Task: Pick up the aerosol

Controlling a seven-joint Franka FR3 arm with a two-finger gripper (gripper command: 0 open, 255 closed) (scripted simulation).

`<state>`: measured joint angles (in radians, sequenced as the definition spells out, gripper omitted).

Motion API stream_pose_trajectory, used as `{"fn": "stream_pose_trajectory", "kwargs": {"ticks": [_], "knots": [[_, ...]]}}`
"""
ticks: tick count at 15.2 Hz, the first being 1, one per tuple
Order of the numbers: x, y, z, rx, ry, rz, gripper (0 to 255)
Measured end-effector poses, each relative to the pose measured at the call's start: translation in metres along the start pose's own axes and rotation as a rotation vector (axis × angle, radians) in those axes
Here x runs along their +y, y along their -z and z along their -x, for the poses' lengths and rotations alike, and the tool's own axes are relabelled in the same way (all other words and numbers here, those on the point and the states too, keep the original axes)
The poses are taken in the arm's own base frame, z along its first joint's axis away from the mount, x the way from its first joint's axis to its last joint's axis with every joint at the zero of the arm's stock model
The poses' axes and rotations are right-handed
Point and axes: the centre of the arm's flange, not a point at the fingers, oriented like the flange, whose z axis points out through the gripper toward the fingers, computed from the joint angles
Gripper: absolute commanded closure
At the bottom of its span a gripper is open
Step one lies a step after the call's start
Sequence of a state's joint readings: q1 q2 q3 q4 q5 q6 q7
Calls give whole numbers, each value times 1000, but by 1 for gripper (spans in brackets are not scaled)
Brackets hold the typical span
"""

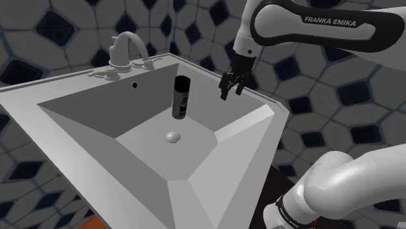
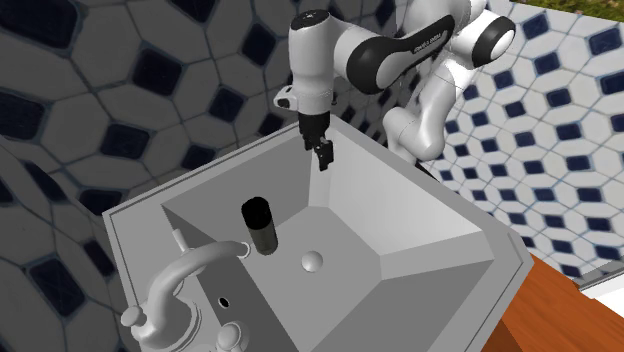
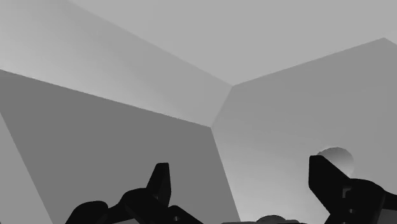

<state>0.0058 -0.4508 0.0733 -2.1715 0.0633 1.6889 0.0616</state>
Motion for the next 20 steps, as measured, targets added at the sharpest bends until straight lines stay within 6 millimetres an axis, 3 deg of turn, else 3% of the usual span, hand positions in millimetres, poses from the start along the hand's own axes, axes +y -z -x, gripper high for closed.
{"fn": "stream_pose_trajectory", "kwargs": {"ticks": [15,17,20], "knots": [[-78,11,-183,5,-4,54,0],[-88,12,-204,5,-4,60,0],[-91,2,-217,5,-5,63,0]]}}
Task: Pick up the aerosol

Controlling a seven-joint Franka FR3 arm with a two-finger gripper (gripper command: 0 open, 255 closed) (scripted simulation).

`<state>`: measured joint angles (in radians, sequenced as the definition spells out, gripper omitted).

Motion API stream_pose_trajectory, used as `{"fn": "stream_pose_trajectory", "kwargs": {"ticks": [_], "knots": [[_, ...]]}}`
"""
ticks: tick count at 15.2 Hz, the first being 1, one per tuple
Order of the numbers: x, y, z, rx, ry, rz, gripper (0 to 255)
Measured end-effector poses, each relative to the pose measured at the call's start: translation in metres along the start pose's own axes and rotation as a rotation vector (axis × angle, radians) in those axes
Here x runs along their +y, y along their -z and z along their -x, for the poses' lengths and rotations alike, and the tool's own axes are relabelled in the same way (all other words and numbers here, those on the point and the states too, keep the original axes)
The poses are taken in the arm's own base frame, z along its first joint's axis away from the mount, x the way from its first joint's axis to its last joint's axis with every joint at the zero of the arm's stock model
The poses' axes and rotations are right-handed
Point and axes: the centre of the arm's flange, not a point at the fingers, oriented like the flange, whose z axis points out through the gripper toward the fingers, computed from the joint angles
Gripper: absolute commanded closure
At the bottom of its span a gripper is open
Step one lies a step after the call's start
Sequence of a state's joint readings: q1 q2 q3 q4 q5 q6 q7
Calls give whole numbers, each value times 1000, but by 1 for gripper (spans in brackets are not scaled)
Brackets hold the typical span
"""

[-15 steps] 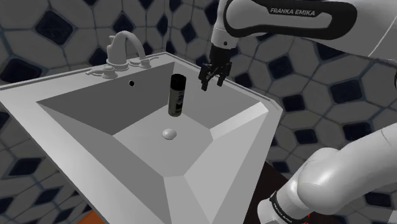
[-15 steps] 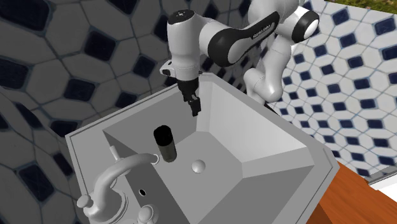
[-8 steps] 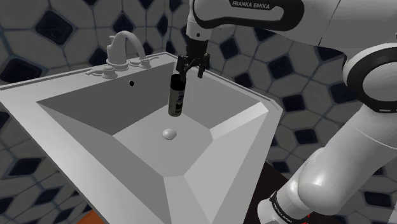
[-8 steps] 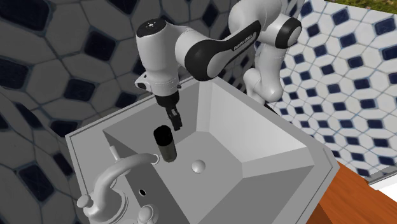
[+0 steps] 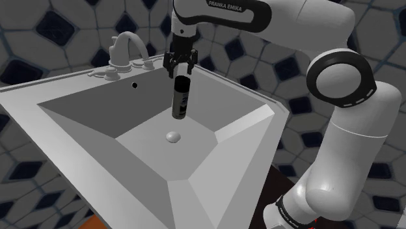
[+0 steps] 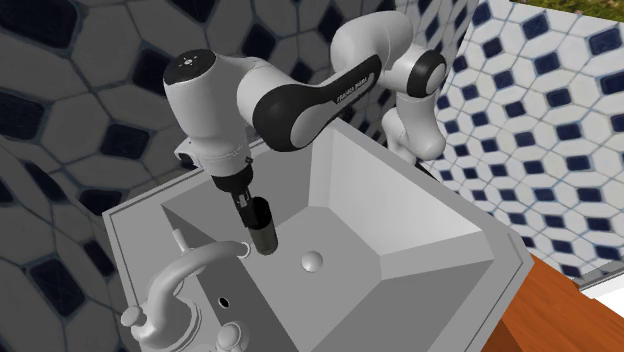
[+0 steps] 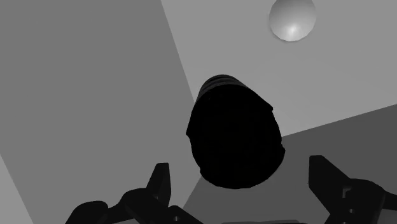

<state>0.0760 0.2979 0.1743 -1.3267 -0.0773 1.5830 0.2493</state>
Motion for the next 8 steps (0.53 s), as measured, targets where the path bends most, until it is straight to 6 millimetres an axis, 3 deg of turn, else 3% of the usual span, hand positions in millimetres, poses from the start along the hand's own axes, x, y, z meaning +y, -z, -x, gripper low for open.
{"fn": "stream_pose_trajectory", "kwargs": {"ticks": [5,6,8], "knots": [[-1,-25,-2,0,0,0,0],[-1,-27,-2,0,0,0,255],[-1,-28,-2,2,0,0,255]]}}
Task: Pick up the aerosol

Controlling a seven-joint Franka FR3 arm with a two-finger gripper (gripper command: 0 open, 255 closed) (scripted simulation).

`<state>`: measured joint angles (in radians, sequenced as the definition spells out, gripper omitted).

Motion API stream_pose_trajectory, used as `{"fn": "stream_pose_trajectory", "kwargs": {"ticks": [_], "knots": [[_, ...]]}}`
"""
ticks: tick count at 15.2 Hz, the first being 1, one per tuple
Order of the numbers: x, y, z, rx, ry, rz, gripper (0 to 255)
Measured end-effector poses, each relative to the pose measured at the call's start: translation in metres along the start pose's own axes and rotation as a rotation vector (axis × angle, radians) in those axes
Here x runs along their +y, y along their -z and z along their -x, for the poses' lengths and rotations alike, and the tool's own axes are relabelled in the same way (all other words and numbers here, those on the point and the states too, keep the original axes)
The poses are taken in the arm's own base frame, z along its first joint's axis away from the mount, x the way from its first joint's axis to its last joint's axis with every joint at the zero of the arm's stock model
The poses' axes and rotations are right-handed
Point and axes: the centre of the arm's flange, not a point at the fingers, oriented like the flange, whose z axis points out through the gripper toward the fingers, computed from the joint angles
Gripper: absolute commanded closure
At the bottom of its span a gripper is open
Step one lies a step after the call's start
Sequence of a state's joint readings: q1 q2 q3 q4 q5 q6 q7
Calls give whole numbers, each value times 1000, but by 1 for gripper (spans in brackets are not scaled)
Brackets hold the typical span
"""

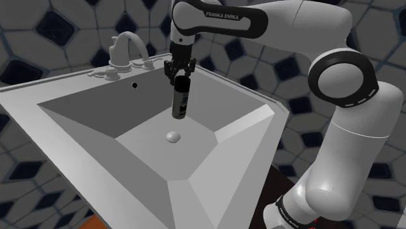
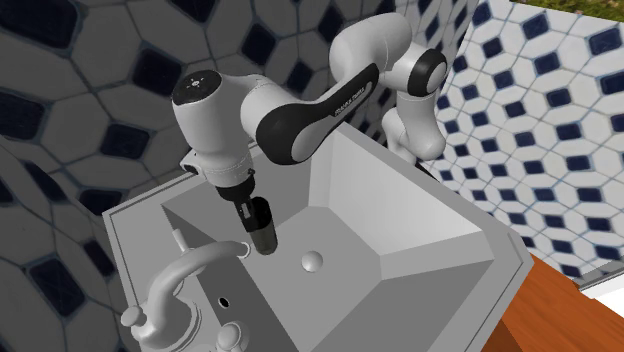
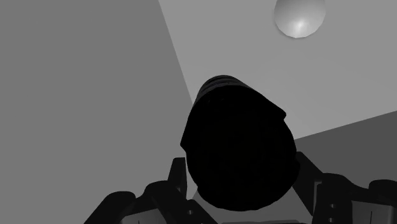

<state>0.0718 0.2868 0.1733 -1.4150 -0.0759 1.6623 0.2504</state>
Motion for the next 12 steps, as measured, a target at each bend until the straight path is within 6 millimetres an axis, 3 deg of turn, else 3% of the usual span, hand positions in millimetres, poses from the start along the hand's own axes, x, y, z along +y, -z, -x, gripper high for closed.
{"fn": "stream_pose_trajectory", "kwargs": {"ticks": [8,12], "knots": [[0,0,0,2,-1,0,255],[0,14,0,-2,0,1,255]]}}
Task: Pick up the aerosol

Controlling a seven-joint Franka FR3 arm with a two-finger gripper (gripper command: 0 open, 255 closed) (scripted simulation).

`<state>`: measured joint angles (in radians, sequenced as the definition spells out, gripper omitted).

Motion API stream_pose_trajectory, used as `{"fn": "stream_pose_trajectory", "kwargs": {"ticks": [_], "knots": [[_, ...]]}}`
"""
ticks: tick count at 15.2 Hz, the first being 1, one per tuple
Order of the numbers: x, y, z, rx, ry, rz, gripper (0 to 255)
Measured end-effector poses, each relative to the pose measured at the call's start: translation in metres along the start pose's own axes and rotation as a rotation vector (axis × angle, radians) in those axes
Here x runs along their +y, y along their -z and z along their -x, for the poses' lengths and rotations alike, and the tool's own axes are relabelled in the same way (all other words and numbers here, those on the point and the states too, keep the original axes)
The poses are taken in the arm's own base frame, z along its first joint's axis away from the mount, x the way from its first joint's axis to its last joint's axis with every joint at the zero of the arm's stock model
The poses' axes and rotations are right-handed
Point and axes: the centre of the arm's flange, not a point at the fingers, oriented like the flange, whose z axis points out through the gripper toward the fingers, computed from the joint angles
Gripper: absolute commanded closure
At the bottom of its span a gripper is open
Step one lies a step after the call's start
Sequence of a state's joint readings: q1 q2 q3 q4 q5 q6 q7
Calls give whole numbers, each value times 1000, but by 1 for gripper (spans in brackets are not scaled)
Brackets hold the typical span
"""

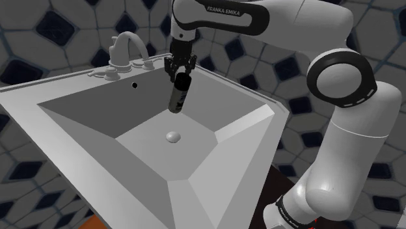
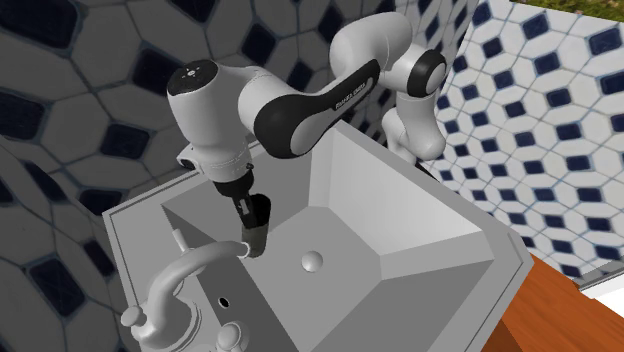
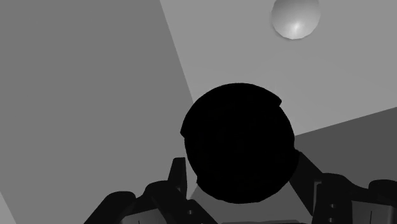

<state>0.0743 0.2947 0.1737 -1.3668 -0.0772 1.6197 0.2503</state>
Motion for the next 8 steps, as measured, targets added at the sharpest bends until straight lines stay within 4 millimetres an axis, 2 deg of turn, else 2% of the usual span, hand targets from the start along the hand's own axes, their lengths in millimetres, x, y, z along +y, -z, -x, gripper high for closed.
{"fn": "stream_pose_trajectory", "kwargs": {"ticks": [8], "knots": [[2,43,0,0,0,0,255]]}}
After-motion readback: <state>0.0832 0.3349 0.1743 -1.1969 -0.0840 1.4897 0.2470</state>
